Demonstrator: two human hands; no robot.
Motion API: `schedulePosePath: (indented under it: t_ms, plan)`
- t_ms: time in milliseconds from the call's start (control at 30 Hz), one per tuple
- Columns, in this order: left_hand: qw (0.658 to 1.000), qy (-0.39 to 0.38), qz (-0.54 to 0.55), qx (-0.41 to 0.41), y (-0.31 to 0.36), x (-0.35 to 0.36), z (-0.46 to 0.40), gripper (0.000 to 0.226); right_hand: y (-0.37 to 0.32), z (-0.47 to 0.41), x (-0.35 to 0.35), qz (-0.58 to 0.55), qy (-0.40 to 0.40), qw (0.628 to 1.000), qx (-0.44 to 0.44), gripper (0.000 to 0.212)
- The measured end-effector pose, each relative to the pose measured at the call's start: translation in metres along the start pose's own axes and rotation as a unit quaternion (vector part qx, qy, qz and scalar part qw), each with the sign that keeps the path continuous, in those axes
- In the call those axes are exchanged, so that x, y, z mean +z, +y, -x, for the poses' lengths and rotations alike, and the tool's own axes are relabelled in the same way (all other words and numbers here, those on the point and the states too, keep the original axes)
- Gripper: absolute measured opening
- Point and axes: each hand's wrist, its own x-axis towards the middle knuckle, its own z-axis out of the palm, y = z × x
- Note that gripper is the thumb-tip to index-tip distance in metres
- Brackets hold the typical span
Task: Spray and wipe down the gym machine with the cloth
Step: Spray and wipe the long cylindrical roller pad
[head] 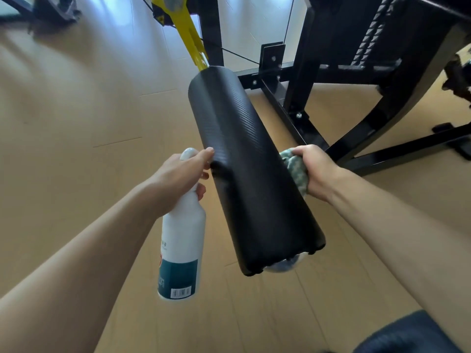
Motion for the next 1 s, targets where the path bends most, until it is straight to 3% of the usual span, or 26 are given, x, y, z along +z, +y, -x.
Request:
schedulePosePath:
  t_ms: [233, 533, 767, 1000]
  plan:
    - [0.999, 0.004, -0.013, 0.036, 0.0, -0.002, 0.003, 0.035, 0.0, 0.01, 0.017, 0.078, 0.034, 0.995, -0.048, 0.026]
    - [0.998, -0.047, -0.043, 0.003, -0.011, -0.002, 0.009, 0.035, -0.011, 0.024, 0.026, 0.111, 0.064, 0.986, -0.103, 0.017]
    - [0.993, -0.032, -0.079, 0.075, -0.01, -0.008, 0.019, 0.031, -0.015, 0.043, 0.021, 0.16, 0.14, 0.963, -0.167, 0.029]
    - [0.975, -0.054, -0.18, 0.12, -0.018, -0.011, 0.045, 0.021, -0.011, 0.064, 0.033, 0.219, 0.119, 0.933, -0.26, 0.028]
